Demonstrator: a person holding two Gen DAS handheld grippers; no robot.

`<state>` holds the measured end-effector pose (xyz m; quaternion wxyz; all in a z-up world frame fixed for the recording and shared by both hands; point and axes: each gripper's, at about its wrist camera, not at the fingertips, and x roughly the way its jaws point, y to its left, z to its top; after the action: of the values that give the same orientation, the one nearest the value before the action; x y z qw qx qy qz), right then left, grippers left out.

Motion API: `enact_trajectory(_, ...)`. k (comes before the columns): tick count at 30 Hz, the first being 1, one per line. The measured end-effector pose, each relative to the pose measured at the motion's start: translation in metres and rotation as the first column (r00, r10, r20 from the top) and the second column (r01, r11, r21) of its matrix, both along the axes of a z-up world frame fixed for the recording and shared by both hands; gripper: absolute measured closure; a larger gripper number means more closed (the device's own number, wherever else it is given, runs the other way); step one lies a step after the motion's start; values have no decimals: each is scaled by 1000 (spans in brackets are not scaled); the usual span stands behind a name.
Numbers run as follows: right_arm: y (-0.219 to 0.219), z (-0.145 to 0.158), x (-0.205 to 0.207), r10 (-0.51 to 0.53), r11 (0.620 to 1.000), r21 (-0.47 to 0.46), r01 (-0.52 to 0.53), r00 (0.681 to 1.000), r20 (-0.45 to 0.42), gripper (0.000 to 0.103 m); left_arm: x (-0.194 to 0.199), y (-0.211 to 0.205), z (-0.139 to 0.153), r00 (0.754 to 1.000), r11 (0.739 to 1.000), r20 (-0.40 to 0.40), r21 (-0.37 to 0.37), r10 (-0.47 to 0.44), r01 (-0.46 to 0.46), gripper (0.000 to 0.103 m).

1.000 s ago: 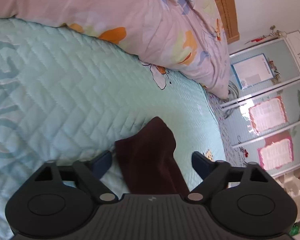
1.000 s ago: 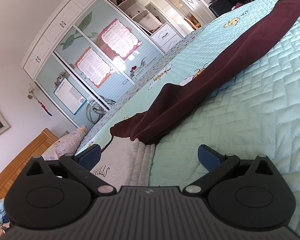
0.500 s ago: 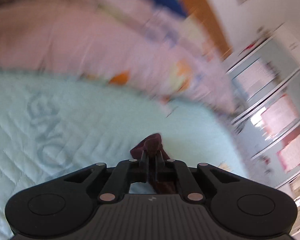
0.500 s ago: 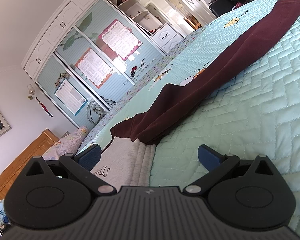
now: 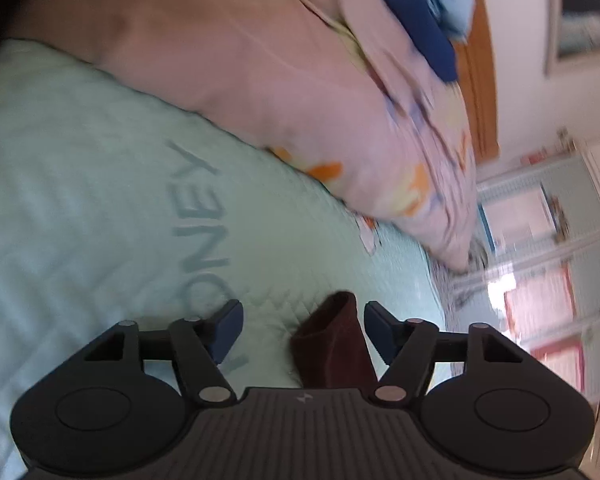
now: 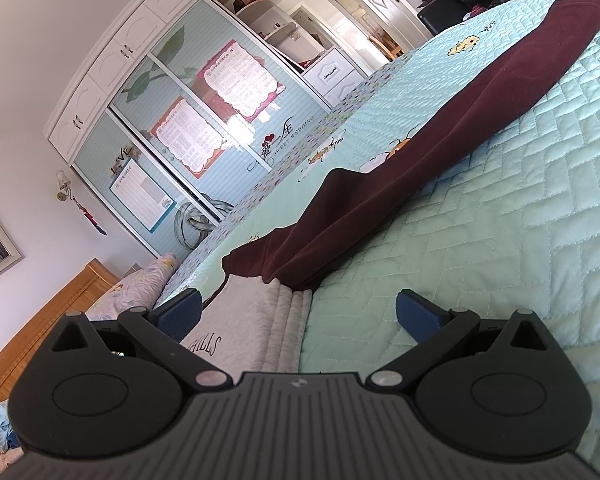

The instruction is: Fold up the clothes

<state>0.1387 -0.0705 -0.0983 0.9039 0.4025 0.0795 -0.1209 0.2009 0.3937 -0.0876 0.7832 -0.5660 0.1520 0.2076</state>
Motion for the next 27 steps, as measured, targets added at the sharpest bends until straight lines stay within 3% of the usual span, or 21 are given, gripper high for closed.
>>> enact_trajectory(2, 0, 0, 0, 0, 1000, 0, 0, 1000, 0, 0, -6, -13, 12, 1000, 999, 3, 47, 28, -28, 32)
enact_trajectory(3, 0, 1, 0, 0, 1000, 0, 0, 1000, 0, 0, -3, -26, 19, 999, 996, 31, 87, -5, 2, 32)
enact_trajectory(5, 0, 1, -1, 0, 1000, -1, 0, 1000, -1, 0, 14, -62, 31, 989, 981, 82, 158, -127, 113, 32)
enact_trajectory(6, 0, 1, -1, 0, 1000, 0, 0, 1000, -1, 0, 28, -88, 37, 972, 959, 86, 204, -218, 197, 32)
enact_trajectory(8, 0, 1, 0, 0, 1000, 0, 0, 1000, 0, 0, 59, -146, 49, 918, 882, 67, 312, -390, 352, 29)
enact_trajectory(11, -1, 0, -1, 1, 1000, 1, -1, 1000, 2, 0, 105, -228, 51, 817, 724, -18, 453, -576, 521, 22)
enact_trajectory(13, -2, 0, -2, 1, 1000, 2, -1, 1000, 3, 0, 131, -261, 31, 781, 668, -114, 453, -614, 590, 25)
enact_trajectory(16, -2, 0, -3, 1, 1000, 4, -1, 1000, 7, 0, 143, -268, -2, 792, 661, -190, 458, -580, 594, 38)
enact_trajectory(19, -2, 0, -3, 2, 1000, 7, -2, 1000, 11, 0, 128, -256, 4, 814, 711, -142, 420, -563, 564, 42)
enact_trajectory(20, -2, 0, -3, 2, 1000, 8, -2, 1000, 12, 0, 116, -254, 11, 825, 719, -137, 428, -548, 548, 36)
enact_trajectory(21, -2, 0, -3, 2, 1000, 10, -2, 1000, 14, 0, 97, -257, 18, 832, 713, -116, 461, -542, 529, 33)
enact_trajectory(23, -3, 0, -4, 0, 1000, 17, 0, 1000, 20, 0, 58, -264, 28, 850, 687, -103, 542, -517, 484, 15)
enact_trajectory(25, -4, -1, -6, -10, 999, 33, 9, 999, 37, 0, 24, -279, 25, 883, 629, -186, 641, -430, 441, 3)
enact_trajectory(26, -5, -1, -8, -19, 999, 48, 17, 998, 54, 0, 15, -286, 17, 891, 604, -232, 666, -391, 439, 3)
enact_trajectory(27, -7, -3, -11, -31, 997, 69, 26, 997, 76, 1, 7, -290, 9, 886, 599, -264, 659, -381, 454, 3)
